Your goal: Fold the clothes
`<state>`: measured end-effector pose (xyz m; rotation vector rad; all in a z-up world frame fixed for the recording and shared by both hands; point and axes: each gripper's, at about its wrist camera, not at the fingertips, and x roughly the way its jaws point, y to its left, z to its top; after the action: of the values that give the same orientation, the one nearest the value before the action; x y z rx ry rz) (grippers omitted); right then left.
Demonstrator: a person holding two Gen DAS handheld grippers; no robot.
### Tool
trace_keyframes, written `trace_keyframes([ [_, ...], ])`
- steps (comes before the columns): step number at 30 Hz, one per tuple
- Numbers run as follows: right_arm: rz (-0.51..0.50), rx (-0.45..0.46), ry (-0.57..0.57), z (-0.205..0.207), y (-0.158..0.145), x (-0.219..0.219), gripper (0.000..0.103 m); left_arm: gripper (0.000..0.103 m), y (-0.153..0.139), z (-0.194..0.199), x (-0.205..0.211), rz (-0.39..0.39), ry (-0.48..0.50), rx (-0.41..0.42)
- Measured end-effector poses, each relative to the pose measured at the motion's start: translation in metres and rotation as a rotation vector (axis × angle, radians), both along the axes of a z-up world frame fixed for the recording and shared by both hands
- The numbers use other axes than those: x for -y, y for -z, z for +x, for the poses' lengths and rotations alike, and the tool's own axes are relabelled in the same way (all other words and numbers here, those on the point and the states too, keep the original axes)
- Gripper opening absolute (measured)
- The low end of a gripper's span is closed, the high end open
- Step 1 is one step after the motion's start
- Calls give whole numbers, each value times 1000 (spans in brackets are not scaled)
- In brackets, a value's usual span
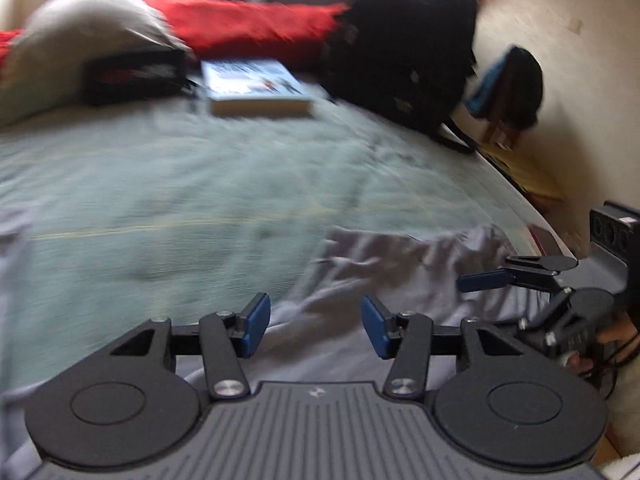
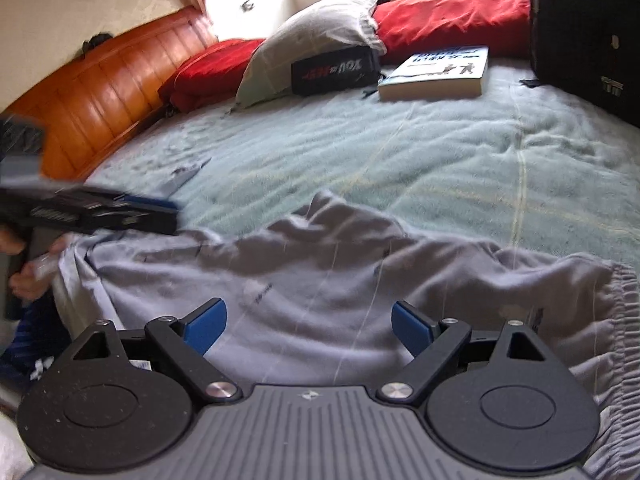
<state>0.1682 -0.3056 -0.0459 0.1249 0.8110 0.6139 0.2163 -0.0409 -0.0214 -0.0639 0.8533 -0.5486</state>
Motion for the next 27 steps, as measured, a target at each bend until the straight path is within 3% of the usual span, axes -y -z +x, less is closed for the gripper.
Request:
trace_keyframes([
  [4, -3, -1, -29, -4, 2, 1, 93, 48, 17, 24, 31, 0, 61, -20],
  [10, 31, -25, -19, 1, 7, 11, 93, 47, 35, 51, 42, -48, 95, -104],
  [13, 45, -32, -12, 5, 9, 16, 94, 47, 40, 61, 37, -125, 109, -171],
  [16, 52, -33, -10, 8, 10, 16, 94, 47, 42, 72, 29, -260, 151, -268],
  [20, 60, -33, -14, 11, 11, 18, 95, 47, 51, 86, 25, -336, 150, -313],
  [23, 63, -32, -9, 12, 11, 18, 95, 47, 69, 103, 27, -416, 122, -400],
  [24, 61, -31, -7, 12, 11, 19, 95, 45, 71, 104, 27, -438, 120, -398],
  [25, 58, -30, -6, 11, 10, 19, 95, 30, 72, 104, 29, -438, 121, -384],
  [27, 52, -28, 1, 10, 9, 21, 95, 11, 68, 99, 31, -393, 132, -335],
])
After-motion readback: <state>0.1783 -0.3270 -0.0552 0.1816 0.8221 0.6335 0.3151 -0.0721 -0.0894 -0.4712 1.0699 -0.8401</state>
